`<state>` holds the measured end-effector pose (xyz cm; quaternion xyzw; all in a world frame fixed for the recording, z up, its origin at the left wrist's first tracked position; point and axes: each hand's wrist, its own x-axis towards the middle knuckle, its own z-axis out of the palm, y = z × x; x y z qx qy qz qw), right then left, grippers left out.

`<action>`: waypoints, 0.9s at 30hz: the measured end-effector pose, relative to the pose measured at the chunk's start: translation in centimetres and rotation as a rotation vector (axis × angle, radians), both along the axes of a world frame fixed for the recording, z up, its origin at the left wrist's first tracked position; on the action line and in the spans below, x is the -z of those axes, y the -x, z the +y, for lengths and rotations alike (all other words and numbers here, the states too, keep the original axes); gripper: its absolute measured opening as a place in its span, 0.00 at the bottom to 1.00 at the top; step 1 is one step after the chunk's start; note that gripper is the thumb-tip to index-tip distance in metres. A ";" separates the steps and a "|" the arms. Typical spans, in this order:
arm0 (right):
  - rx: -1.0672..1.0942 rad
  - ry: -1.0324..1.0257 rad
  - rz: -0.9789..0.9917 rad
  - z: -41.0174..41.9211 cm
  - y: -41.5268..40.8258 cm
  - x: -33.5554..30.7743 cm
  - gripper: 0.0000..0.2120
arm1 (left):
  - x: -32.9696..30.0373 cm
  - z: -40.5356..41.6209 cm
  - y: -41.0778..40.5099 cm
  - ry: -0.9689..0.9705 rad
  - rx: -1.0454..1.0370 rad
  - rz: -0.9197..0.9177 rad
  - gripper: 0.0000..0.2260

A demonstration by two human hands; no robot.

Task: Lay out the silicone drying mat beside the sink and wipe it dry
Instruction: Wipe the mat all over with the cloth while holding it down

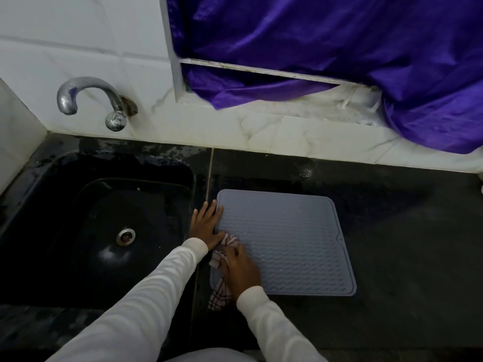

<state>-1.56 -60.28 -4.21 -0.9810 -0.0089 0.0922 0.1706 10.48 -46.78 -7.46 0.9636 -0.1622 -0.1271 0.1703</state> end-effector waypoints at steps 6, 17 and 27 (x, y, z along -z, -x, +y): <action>-0.073 0.105 -0.039 -1.4 -0.6 0.6 0.27 | -0.8 0.2 0.1 0.009 0.012 0.014 0.41; 0.250 0.073 0.177 -15.1 1.2 -2.1 0.28 | -0.8 0.0 0.1 0.030 -0.016 0.053 0.38; 0.557 0.061 0.260 -25.2 2.3 -4.8 0.27 | -1.0 -0.1 0.3 0.055 -0.014 0.040 0.39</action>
